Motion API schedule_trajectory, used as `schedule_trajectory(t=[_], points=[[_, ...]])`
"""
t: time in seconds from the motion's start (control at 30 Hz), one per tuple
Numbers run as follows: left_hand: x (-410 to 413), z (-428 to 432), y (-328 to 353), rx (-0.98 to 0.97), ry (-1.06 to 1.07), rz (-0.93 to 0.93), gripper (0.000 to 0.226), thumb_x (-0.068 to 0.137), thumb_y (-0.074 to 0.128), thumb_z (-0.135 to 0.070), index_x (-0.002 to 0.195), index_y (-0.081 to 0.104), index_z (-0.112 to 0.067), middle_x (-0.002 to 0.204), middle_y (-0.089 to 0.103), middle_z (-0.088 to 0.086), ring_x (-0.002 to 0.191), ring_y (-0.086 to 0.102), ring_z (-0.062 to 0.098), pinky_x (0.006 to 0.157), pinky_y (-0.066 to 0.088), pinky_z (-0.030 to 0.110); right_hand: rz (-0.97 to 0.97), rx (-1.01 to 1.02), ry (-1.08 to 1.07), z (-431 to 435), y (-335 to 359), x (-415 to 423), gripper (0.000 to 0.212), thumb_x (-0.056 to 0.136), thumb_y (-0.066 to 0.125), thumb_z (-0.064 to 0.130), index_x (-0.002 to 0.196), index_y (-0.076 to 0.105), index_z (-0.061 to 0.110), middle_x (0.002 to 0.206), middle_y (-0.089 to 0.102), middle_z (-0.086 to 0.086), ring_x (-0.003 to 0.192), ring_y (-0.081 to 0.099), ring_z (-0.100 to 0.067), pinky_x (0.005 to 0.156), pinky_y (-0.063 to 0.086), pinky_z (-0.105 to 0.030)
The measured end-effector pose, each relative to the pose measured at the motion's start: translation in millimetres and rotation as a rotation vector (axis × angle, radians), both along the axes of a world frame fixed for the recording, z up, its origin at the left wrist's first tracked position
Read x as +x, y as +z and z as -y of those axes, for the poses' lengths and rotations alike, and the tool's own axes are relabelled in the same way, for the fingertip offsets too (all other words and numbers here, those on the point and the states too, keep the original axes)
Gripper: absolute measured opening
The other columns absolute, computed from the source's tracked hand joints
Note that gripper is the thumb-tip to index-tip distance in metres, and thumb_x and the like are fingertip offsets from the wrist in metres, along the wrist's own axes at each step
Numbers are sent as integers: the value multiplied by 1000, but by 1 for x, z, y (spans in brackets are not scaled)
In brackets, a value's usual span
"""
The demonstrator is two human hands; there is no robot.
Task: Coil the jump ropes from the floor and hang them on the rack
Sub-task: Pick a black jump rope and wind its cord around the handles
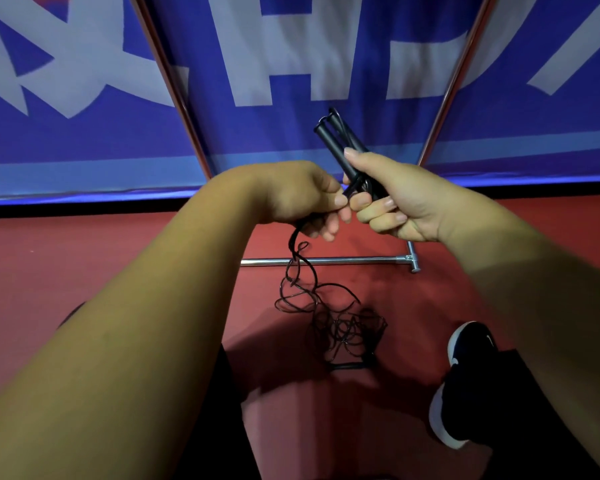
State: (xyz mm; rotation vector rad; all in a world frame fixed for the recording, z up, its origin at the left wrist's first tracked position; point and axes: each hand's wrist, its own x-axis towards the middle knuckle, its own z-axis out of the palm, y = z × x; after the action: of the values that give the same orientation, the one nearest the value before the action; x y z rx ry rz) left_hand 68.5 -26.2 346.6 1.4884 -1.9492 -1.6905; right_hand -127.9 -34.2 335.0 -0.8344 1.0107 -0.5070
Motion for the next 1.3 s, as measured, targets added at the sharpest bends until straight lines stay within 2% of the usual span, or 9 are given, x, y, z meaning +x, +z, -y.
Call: schedule_trajectory(t=[0.17, 0.3, 0.43, 0.53, 0.7, 0.77, 0.87, 1.13, 1.3], points=[[8, -1, -14, 49, -89, 220, 26, 112, 45, -15, 108, 70, -8, 103, 80, 10, 100, 75, 24, 96, 59, 36, -25, -13, -65, -4, 2, 11, 14, 103, 55, 27, 95, 47, 19, 68, 44, 0, 45, 21, -4, 36, 11, -18], [15, 3, -19, -66, 38, 218, 19, 107, 57, -15, 98, 74, -11, 94, 79, 6, 81, 75, 11, 82, 62, 25, 13, 3, 92, -5, 3, 5, 15, 103, 49, 19, 91, 41, 17, 71, 43, -3, 45, 20, -4, 37, 10, -18], [26, 13, -16, -358, 33, 285, 4, 95, 75, -22, 95, 78, -23, 93, 77, -9, 86, 68, 8, 90, 56, 32, 89, 72, 412, -9, 2, -7, 25, 98, 53, 17, 122, 46, 18, 74, 41, -4, 45, 20, -1, 34, 16, -14], [27, 9, -11, -333, 15, 61, 13, 93, 71, -6, 99, 76, -17, 100, 76, -4, 92, 68, 11, 87, 54, 35, 178, 178, 639, -10, 4, -17, 63, 80, 80, 24, 129, 41, 16, 72, 42, -4, 43, 22, 0, 32, 21, -13], [26, 0, 4, -271, -114, -202, 26, 85, 65, -7, 107, 71, 5, 98, 74, 26, 88, 72, 27, 82, 57, 42, 166, 250, 821, -18, 12, -22, 34, 96, 53, 11, 130, 55, 14, 70, 42, -7, 45, 18, -4, 36, 16, -15], [20, 0, 7, -244, -106, -159, 13, 86, 74, -3, 98, 77, -4, 102, 72, 30, 92, 71, 36, 88, 56, 55, 91, 246, 879, -21, 11, -19, 28, 98, 45, 10, 124, 54, 13, 70, 43, -8, 43, 18, -4, 36, 17, -14], [8, -4, 13, -278, -132, -57, 23, 80, 83, 3, 85, 80, -18, 104, 74, 19, 107, 69, 40, 101, 53, 47, -99, 260, 939, -22, 6, -18, 19, 94, 51, 14, 111, 55, 6, 72, 53, -12, 36, 26, -3, 32, 23, -12], [-11, -12, 14, -566, -357, 318, 32, 81, 79, -1, 92, 75, -31, 92, 70, -18, 88, 65, -3, 80, 47, 12, -554, 179, 912, -21, -8, -19, 17, 101, 48, 13, 91, 60, 6, 118, 76, -27, 38, 35, -6, 36, 36, -17], [-20, -13, -2, -635, -328, 585, 33, 75, 77, -8, 94, 65, -31, 84, 66, -16, 81, 61, 7, 77, 57, 39, -791, 58, 846, -21, -17, -16, 17, 98, 58, 18, 109, 69, 9, 97, 78, -20, 37, 36, -7, 37, 39, -17]])
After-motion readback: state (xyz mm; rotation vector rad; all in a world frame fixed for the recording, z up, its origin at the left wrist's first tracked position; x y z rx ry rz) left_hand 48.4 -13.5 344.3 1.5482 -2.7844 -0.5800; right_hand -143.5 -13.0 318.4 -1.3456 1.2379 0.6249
